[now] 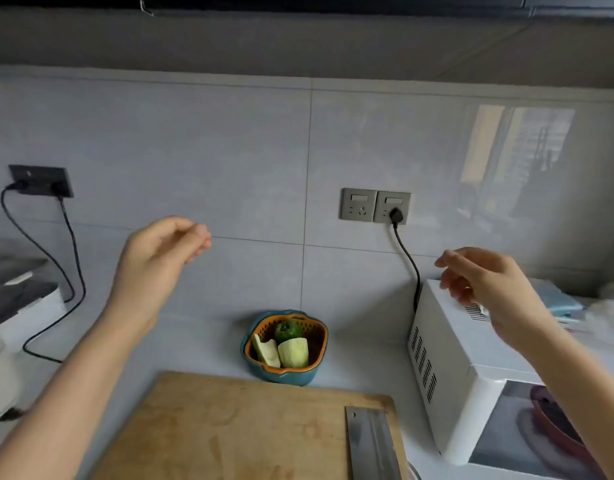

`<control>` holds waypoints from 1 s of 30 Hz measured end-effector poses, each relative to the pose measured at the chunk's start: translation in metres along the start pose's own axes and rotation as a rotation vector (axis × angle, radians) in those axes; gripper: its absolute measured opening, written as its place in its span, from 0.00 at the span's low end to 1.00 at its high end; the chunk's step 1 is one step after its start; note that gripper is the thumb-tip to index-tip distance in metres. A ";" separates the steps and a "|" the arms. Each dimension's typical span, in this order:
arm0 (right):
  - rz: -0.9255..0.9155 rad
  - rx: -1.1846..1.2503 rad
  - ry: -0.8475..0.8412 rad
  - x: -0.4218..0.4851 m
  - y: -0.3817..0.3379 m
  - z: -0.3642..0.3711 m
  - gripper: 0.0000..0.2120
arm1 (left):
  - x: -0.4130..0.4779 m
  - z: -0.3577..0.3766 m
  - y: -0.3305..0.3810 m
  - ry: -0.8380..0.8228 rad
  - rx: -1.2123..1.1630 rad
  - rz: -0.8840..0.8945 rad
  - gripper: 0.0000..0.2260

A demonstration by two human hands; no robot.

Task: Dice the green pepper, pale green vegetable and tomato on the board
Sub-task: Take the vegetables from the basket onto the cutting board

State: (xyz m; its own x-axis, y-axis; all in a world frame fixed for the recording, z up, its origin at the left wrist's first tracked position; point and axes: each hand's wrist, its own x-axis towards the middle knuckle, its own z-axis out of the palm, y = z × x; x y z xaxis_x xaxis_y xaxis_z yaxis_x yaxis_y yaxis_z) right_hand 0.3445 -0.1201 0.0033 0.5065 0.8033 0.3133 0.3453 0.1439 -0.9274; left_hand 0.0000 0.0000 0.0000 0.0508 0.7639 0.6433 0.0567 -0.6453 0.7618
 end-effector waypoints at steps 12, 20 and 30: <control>0.220 -0.333 -0.341 0.043 0.110 0.176 0.04 | 0.017 0.029 -0.171 -0.433 0.429 -0.349 0.05; 0.353 -0.708 -0.382 0.056 0.212 0.288 0.25 | 0.014 0.037 -0.298 -0.714 0.642 -0.548 0.15; 0.544 -0.777 -0.318 0.085 0.283 0.332 0.40 | -0.007 0.086 -0.375 -0.623 0.570 -0.741 0.08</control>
State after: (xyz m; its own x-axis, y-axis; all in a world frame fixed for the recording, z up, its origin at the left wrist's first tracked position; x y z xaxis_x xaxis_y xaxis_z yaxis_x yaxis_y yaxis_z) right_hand 0.2224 0.1806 -0.3005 0.5532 0.7813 -0.2890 0.6076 -0.6158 -0.5016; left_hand 0.0643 0.2369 -0.2965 0.2961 0.9280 -0.2261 0.7198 -0.0612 0.6915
